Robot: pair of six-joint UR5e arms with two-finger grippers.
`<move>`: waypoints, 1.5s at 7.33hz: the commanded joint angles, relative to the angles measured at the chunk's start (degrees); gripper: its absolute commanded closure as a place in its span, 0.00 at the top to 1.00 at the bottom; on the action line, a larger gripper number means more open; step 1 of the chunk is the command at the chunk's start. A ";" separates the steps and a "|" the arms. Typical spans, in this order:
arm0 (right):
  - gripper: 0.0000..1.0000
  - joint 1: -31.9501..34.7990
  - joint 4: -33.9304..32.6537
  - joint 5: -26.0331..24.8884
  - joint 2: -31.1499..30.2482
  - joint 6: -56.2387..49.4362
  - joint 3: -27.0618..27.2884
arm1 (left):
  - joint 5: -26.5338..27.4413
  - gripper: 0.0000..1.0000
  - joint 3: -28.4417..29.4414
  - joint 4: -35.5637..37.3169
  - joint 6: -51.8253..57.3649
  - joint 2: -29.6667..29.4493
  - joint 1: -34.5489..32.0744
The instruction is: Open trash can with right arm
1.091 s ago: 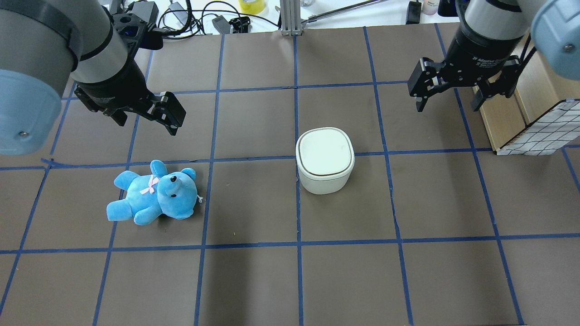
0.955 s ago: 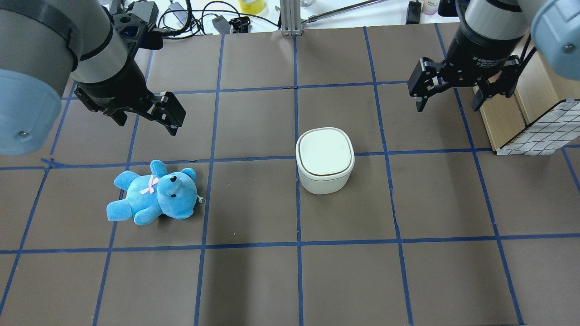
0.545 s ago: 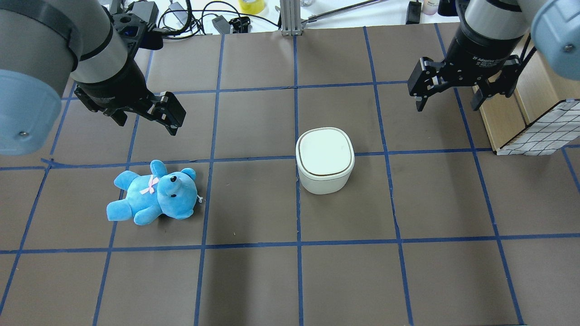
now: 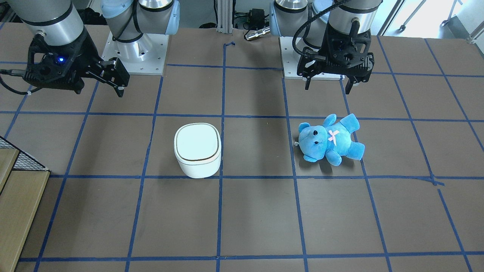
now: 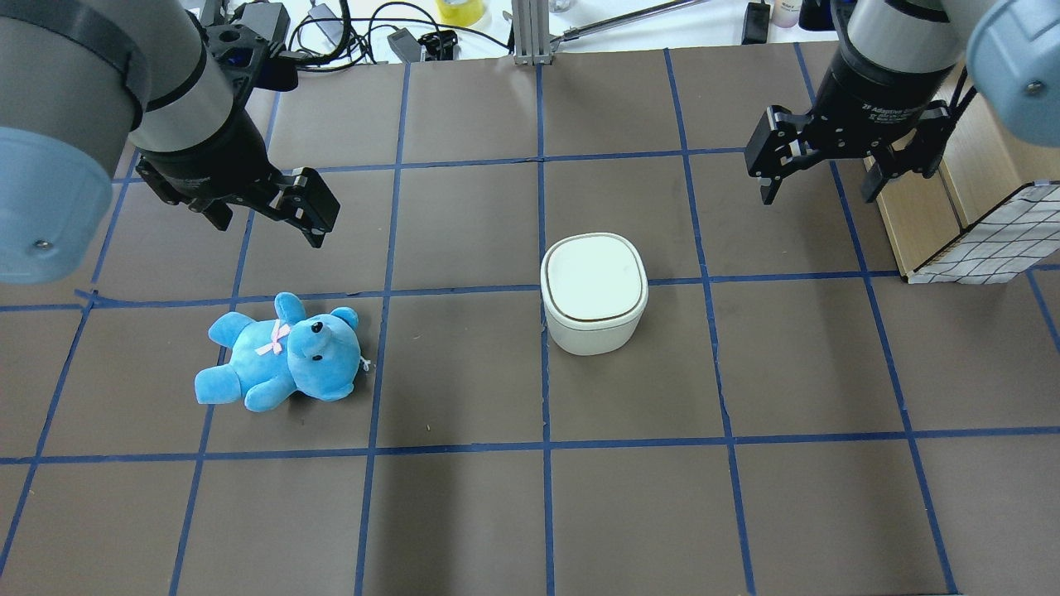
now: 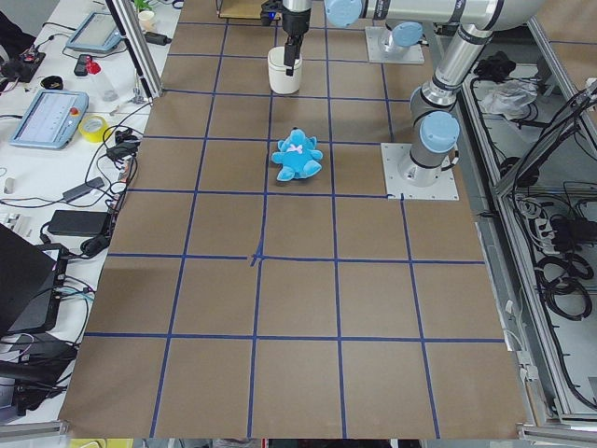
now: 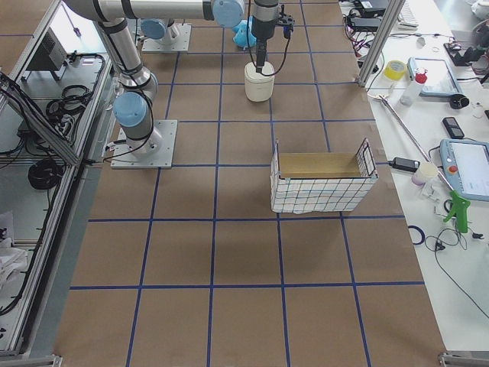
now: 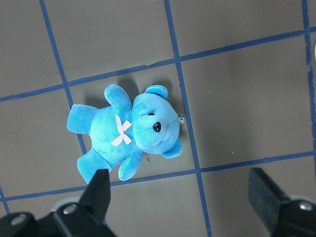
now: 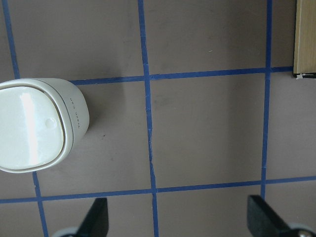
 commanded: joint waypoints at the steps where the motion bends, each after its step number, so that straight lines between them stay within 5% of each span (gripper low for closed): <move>1: 1.00 0.00 -0.02 0.43 -0.01 0.17 0.01 | 0.00 1.00 0.00 0.00 0.00 0.00 0.00; 4: 0.84 0.09 -0.37 0.87 -0.01 0.35 0.01 | 0.00 1.00 0.00 0.00 0.00 0.00 0.00; 9: 0.00 0.70 -0.37 1.92 0.86 0.70 0.10 | 0.00 1.00 0.00 0.00 0.00 0.00 0.00; 11: 0.00 3.15 -0.63 5.00 2.61 4.28 0.10 | 0.00 1.00 0.00 0.00 0.00 0.00 0.00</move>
